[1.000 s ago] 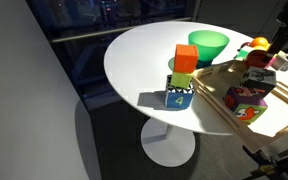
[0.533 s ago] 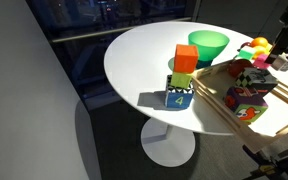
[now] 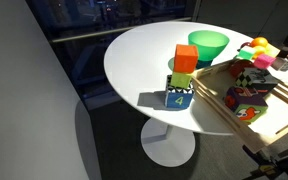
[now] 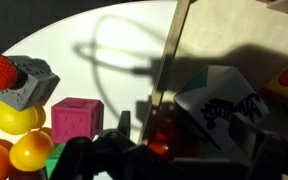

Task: Put the red apple in the box

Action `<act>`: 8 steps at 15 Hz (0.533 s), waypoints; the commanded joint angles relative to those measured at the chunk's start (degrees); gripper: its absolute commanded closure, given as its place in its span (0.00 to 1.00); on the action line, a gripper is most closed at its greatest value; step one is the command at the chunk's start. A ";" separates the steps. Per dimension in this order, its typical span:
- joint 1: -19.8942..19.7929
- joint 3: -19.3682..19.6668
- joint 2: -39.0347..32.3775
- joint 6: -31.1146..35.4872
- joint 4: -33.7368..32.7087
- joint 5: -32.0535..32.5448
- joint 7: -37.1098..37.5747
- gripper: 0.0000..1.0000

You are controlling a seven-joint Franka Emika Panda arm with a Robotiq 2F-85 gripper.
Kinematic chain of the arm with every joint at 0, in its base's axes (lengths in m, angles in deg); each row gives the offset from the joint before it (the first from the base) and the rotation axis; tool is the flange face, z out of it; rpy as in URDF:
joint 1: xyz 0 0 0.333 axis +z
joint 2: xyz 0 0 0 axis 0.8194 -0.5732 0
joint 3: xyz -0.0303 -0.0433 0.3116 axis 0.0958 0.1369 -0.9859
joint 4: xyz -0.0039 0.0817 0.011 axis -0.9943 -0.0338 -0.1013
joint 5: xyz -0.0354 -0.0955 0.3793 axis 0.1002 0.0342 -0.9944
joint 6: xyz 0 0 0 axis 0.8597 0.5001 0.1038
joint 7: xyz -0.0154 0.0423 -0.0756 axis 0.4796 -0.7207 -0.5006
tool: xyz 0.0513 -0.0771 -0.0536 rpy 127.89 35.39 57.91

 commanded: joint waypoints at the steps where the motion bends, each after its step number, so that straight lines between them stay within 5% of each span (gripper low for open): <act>1: -0.24 0.08 4.31 -3.53 0.44 1.25 4.39 0.00; 8: -0.11 -0.09 13.05 -11.44 0.60 1.09 7.31 0.00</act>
